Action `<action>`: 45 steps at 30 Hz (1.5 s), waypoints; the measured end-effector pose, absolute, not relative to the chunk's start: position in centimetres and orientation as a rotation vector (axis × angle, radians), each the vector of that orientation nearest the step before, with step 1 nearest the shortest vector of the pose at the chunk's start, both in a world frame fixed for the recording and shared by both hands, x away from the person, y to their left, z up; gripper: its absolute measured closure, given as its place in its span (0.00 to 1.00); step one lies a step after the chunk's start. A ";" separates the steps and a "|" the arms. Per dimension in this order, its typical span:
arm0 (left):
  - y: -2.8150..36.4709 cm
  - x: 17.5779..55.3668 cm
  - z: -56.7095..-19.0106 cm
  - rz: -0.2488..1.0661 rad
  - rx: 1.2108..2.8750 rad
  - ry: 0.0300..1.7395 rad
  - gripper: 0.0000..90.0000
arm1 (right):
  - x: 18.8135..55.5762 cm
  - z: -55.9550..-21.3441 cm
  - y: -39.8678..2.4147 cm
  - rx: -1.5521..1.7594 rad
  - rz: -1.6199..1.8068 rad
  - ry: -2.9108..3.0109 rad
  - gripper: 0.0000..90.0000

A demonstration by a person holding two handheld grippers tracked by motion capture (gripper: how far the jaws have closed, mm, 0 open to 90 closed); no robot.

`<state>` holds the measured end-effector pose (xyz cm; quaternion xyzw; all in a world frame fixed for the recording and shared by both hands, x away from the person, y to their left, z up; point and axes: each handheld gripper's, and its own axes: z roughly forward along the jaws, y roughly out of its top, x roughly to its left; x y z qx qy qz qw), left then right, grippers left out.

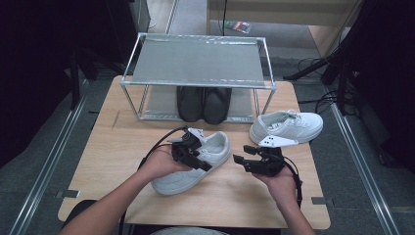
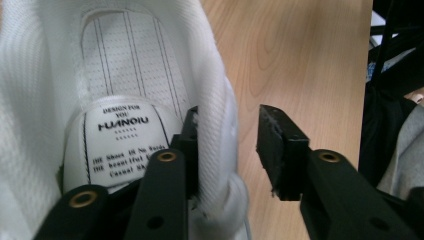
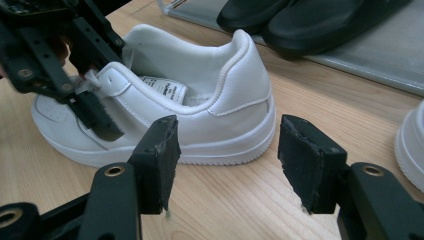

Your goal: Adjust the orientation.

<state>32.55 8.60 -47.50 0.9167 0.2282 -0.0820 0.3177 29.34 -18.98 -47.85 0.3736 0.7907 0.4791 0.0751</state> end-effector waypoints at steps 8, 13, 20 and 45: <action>11.9 31.7 -45.9 -0.139 2.328 0.676 0.68 | 30.1 -47.7 -17.6 1.074 1.479 2.435 0.56; 13.5 31.0 -45.3 -0.115 2.296 0.712 0.69 | 30.5 -47.7 -16.6 1.056 1.498 2.464 0.57; 15.3 29.7 -45.3 -0.083 2.277 0.771 0.81 | 31.1 -47.2 -15.0 0.999 1.480 2.506 0.73; 16.6 29.3 -47.6 -0.066 2.259 0.841 1.00 | 32.6 -48.7 -11.8 0.990 1.345 2.580 1.00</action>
